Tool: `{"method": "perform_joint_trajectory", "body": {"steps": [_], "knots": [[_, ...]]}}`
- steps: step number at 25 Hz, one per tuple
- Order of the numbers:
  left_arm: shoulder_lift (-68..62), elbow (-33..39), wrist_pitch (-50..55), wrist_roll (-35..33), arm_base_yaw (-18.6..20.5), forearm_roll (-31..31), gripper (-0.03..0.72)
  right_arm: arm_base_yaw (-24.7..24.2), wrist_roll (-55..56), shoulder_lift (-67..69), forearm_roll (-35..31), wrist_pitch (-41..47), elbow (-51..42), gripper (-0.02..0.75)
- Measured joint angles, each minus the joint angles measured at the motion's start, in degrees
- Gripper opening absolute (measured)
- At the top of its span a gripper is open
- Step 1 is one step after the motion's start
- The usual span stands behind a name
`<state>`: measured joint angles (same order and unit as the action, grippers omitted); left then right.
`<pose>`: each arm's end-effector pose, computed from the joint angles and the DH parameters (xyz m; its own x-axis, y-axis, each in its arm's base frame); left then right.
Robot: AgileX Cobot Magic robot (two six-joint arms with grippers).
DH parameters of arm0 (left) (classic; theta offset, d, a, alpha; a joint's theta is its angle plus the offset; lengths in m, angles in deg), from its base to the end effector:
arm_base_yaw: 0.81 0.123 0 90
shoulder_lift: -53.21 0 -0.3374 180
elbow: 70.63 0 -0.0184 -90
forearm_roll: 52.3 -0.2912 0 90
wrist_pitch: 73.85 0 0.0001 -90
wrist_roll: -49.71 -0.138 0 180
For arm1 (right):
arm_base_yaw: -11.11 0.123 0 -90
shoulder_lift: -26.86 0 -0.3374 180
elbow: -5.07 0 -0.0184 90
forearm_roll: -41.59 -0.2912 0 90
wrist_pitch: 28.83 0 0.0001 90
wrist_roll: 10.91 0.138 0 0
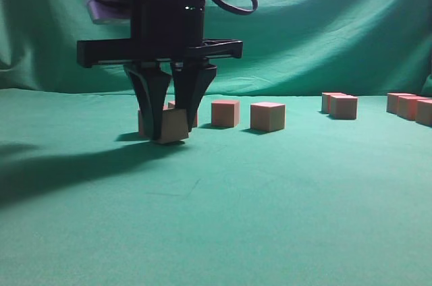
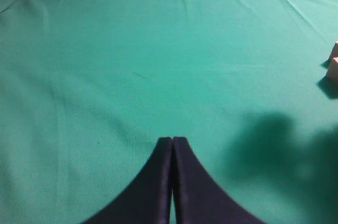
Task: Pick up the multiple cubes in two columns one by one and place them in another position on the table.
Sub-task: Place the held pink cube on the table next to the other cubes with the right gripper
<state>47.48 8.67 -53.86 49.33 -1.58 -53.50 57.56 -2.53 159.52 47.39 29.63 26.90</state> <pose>0.0861 -0.0002 0.1644 -0.2588 0.0298 -0.9655 0.0133 0.9995 0.0273 0.3759 0.3782 0.1497 -0.7399 -0.6438 -0.1951 -0.6449 0.7614 -0.0667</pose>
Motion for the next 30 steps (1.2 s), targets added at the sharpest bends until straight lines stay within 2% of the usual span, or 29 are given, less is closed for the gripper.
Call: {"method": "perform_joint_trajectory", "body": {"steps": [10,30], "knots": [[0.0,0.0,0.0,0.0,0.0,0.0,0.0,0.0,0.4,0.0,1.4,0.8,0.0,0.258],[0.0,0.0,0.0,0.0,0.0,0.0,0.0,0.0,0.4,0.0,0.1,1.4,0.0,0.258]]}}
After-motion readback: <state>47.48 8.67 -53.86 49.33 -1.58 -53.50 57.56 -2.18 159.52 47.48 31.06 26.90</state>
